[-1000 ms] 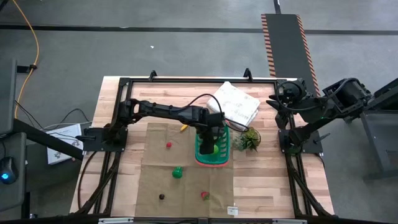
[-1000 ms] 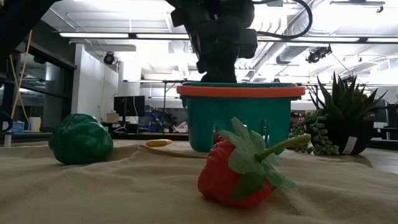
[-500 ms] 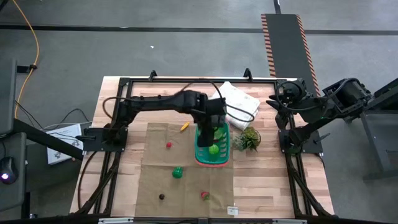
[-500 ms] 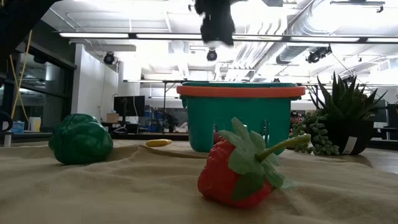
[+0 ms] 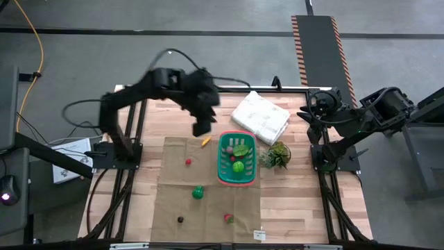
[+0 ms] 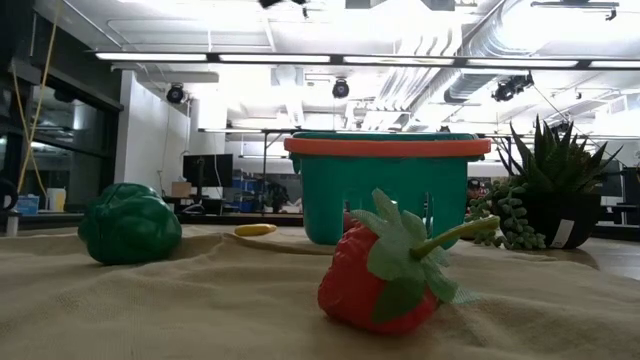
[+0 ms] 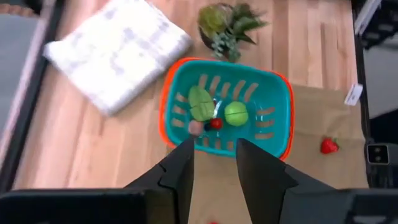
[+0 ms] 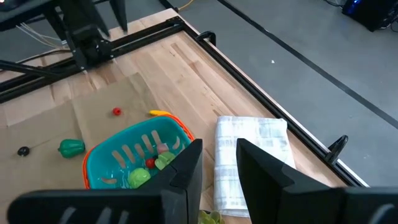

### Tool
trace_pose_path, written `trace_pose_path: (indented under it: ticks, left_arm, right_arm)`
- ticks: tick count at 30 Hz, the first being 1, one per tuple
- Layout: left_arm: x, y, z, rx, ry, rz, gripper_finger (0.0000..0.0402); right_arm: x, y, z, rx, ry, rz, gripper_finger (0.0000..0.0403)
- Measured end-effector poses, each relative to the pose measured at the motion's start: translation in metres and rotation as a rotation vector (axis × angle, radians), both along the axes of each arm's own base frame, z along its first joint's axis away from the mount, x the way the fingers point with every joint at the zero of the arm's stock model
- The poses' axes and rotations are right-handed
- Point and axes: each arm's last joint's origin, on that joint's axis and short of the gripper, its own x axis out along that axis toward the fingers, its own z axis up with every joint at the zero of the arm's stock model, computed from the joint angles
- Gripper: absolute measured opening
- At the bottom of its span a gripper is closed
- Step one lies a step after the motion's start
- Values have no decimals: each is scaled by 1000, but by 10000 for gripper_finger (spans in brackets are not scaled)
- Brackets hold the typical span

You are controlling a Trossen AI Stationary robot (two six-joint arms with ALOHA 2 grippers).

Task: Pick and placing Produce into tupperware
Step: Put the red raspberry into the blue basket

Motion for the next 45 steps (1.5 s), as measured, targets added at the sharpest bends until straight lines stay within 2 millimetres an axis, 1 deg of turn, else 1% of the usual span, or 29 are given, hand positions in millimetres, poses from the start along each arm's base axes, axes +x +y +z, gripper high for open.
trace_pose_path:
  ticks: [2,4,6,8,11,16,19,22,29,31,33,35,37,42,45]
  left_arm:
    - [-20,2,6,5,-17,40,102]
    - [-39,2,7,10,-11,86,99]
    - [-56,0,1,-4,-10,139,99]
    - [-73,-5,-10,-23,-19,187,100]
    - [-98,-13,-35,-57,-45,299,101]
    - [-137,-25,-88,-196,-98,562,101]
    - [-158,-31,-121,-291,-78,744,101]
    - [-172,-37,-151,-379,-23,830,101]
    - [-184,-49,-211,-581,195,761,102]
    - [-185,-51,-225,-636,238,741,102]
    - [-184,-52,-233,-697,247,709,102]
    - [-180,-52,-235,-750,211,661,102]
    - [-173,-51,-233,-780,136,607,102]
    - [-156,-45,-221,-757,-89,524,102]
    - [-151,-44,-216,-738,-159,459,102]
  right_arm:
    - [0,0,0,0,0,0,89]
    - [0,0,0,-1,0,1,89]
    - [0,0,0,0,0,1,89]
    - [0,0,0,0,0,1,89]
    - [0,0,0,0,0,1,89]
    - [0,0,0,-3,1,3,89]
    - [0,0,0,-13,7,11,89]
    - [0,0,0,-23,10,13,89]
    - [0,0,0,-33,13,16,89]
    - [0,0,0,-32,12,15,89]
    - [0,0,0,-32,12,15,89]
    - [0,0,0,-33,13,16,89]
    - [0,0,0,-33,13,16,89]
    - [0,0,0,-32,11,14,89]
    - [0,0,0,-25,7,8,89]
